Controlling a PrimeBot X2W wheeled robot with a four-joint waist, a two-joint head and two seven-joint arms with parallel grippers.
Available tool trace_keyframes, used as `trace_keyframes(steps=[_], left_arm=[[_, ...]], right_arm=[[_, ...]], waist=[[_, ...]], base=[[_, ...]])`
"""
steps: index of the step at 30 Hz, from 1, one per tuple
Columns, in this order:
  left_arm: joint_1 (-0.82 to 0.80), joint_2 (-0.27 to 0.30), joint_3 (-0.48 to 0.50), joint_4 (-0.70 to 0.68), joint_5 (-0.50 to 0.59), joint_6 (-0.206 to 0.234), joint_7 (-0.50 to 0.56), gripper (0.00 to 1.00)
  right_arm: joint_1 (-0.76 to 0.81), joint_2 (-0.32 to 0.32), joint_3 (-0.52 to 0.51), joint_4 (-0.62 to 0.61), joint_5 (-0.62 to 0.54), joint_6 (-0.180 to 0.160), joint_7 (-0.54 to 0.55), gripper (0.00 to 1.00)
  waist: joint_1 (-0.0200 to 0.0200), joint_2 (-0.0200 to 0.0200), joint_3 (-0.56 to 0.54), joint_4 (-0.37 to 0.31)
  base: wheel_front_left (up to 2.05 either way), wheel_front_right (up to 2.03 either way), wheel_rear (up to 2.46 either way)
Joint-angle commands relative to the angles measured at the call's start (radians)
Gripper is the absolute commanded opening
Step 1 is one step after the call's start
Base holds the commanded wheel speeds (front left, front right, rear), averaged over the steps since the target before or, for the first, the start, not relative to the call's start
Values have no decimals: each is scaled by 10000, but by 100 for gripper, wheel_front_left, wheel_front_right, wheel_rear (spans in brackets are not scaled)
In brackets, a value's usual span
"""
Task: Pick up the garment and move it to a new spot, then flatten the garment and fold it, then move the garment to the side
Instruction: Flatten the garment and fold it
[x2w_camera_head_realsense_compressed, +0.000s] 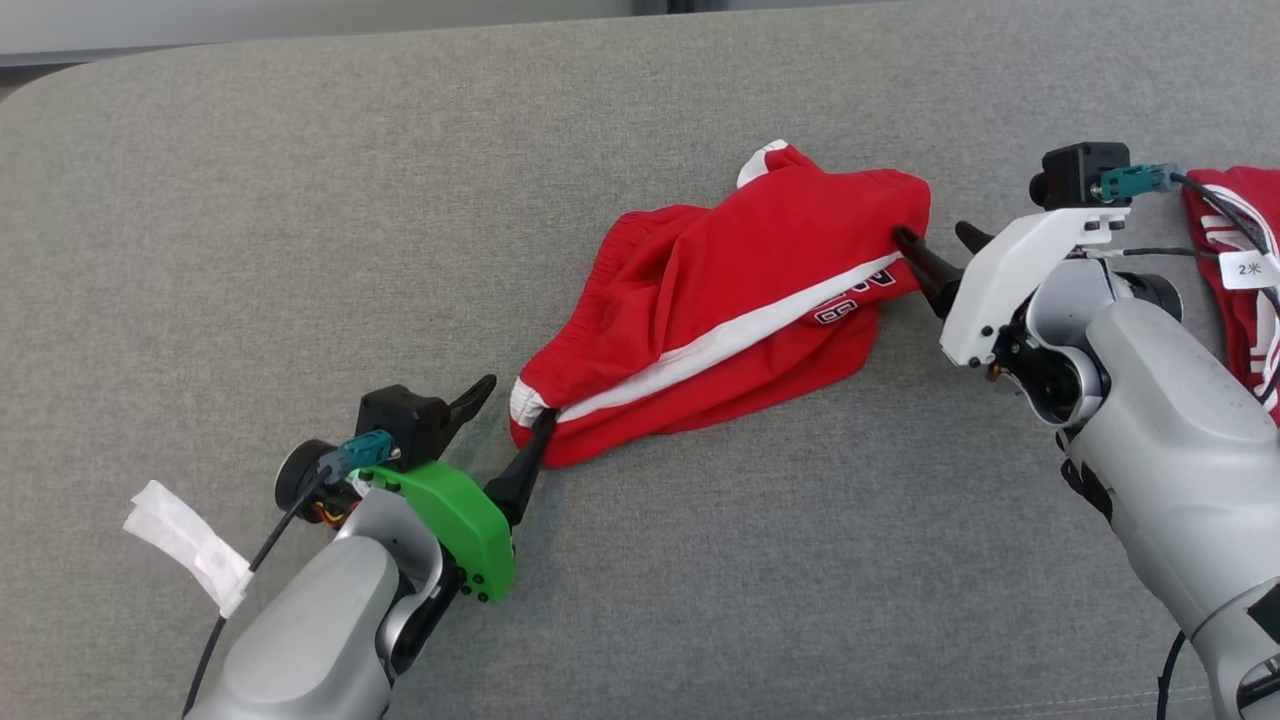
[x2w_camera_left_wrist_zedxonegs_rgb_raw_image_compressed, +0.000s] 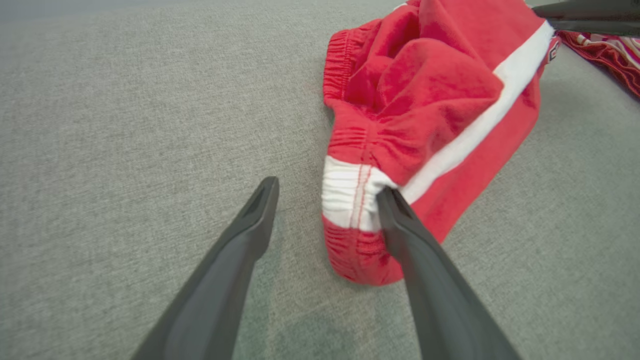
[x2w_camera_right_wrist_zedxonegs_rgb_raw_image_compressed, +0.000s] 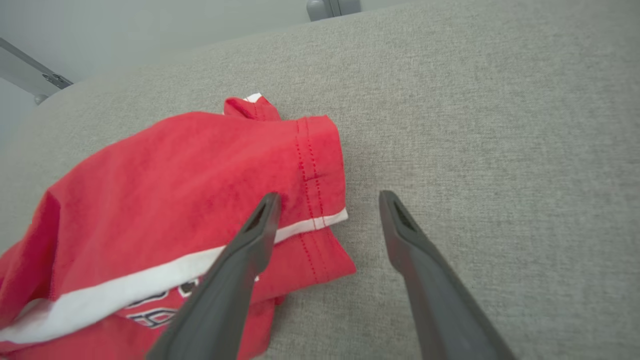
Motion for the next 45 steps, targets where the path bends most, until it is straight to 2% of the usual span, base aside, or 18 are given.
trace_keyframes(steps=[1,2,4,17,18,19,21,22,26,33,41,45], left_arm=[[-177,53,-57,62,-141,-19,22,96],[-253,51,-87,101,-163,-19,13,44],[-370,45,-141,163,-205,-19,-11,0],[-770,30,-257,533,-503,-19,-227,0],[-790,31,-257,556,-513,-19,-251,0],[-799,27,-251,572,-524,-19,-284,0],[-821,19,-245,612,-567,-19,-324,0],[-850,18,-232,629,-594,-19,-353,0],[-921,87,-179,704,-648,-15,-445,0],[-1052,31,395,387,-952,138,-1063,0],[-891,-159,1578,-1332,-1976,50,-1391,0],[-1201,-215,1818,-2151,-2924,2,-848,0]], right_arm=[[-180,-1,102,93,107,-13,38,100],[-249,54,155,131,241,-13,94,100],[-351,139,262,149,480,-13,186,100],[-769,113,1113,-185,1835,-13,643,100],[-806,96,1216,-245,1901,-13,627,88],[-815,94,1313,-311,1935,-13,620,67],[-820,28,1504,-404,1938,-13,557,16],[-824,-23,1614,-475,1919,-13,528,0],[-889,-179,1810,-604,1958,-13,251,0],[-1192,-464,1898,-1092,1780,-12,-1051,0],[-970,-1117,1483,-2681,1855,-12,-2510,0],[-913,-1498,1004,-3407,1740,-12,-2749,0]], waist=[[0,-1,49,-35],[0,-1,84,-50],[0,-1,150,-61],[0,-1,465,12],[0,-1,484,12],[0,-1,497,13],[0,-1,509,9],[0,-1,512,3],[0,-1,505,-64],[0,-1,304,-166],[0,-1,-326,-253],[0,-1,-406,-341]], base=[[0,0,0],[0,0,0],[0,0,0],[0,0,0],[0,0,0],[0,0,0],[0,0,0],[0,0,0],[0,0,0],[0,0,0],[0,0,0],[0,0,0]])
